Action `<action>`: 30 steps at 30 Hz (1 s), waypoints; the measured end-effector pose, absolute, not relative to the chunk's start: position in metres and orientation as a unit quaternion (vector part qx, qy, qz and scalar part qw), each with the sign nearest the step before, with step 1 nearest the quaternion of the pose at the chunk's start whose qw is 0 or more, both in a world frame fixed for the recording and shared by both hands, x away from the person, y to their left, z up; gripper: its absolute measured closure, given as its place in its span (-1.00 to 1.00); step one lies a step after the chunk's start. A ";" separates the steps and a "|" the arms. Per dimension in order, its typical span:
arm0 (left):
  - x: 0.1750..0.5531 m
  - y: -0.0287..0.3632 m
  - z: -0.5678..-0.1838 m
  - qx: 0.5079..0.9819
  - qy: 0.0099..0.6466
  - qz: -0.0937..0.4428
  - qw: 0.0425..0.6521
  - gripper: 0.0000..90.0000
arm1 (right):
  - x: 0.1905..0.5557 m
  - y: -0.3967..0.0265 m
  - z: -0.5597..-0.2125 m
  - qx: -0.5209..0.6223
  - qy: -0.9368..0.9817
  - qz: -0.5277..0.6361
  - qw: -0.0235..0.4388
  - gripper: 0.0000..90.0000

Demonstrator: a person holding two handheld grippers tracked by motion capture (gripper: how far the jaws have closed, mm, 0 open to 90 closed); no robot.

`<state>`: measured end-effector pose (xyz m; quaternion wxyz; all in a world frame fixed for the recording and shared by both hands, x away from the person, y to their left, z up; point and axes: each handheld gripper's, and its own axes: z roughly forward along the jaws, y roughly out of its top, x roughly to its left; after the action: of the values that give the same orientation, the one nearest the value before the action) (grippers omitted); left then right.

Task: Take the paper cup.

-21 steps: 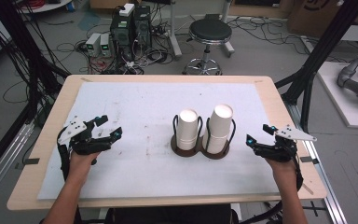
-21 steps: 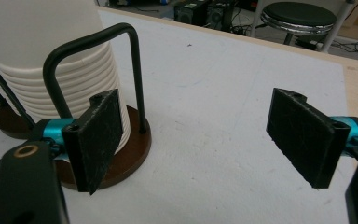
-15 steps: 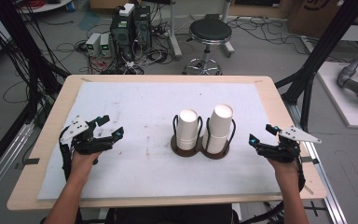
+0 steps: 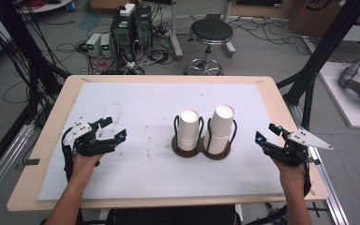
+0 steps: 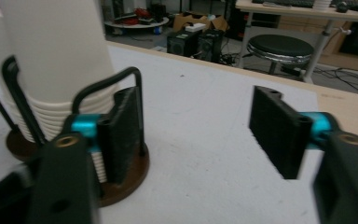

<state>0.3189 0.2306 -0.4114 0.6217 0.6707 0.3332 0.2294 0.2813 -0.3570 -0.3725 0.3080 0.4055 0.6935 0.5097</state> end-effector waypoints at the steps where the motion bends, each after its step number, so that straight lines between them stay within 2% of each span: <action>1: 0.318 0.231 -0.411 0.671 0.333 0.229 0.622 -0.58 | 0.279 -0.355 -0.370 0.401 0.694 0.511 0.310 0.05; 5: 0.320 0.231 -0.412 0.669 0.337 0.229 0.621 -0.58 | 0.270 -0.346 -0.360 0.377 0.696 0.511 0.335 0.43; 6: 0.320 0.231 -0.412 0.669 0.337 0.229 0.621 -0.58 | 0.270 -0.346 -0.360 0.377 0.696 0.511 0.335 0.43; 7: 0.321 0.232 -0.413 0.669 0.339 0.226 0.621 -0.58 | 0.267 -0.342 -0.353 0.370 0.694 0.515 0.341 0.58; 13: 0.322 0.231 -0.414 0.672 0.341 0.224 0.618 -0.58 | 0.260 -0.328 -0.342 0.340 0.697 0.524 0.351 1.00; 18: 0.321 0.229 -0.414 0.671 0.342 0.224 0.619 -0.58 | 0.252 -0.310 -0.333 0.316 0.695 0.545 0.346 1.00; 22: 0.320 0.229 -0.414 0.673 0.339 0.227 0.617 -0.58 | 0.249 -0.292 -0.329 0.296 0.695 0.572 0.318 1.00; 30: 0.321 0.226 -0.416 0.676 0.337 0.221 0.617 -0.58 | 0.266 -0.247 -0.355 0.269 0.743 0.558 0.254 1.00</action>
<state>0.3207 0.2264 -0.4155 0.6171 0.6758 0.3373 0.2206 0.2661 -0.2465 -0.3547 0.2540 0.2691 0.7429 0.5578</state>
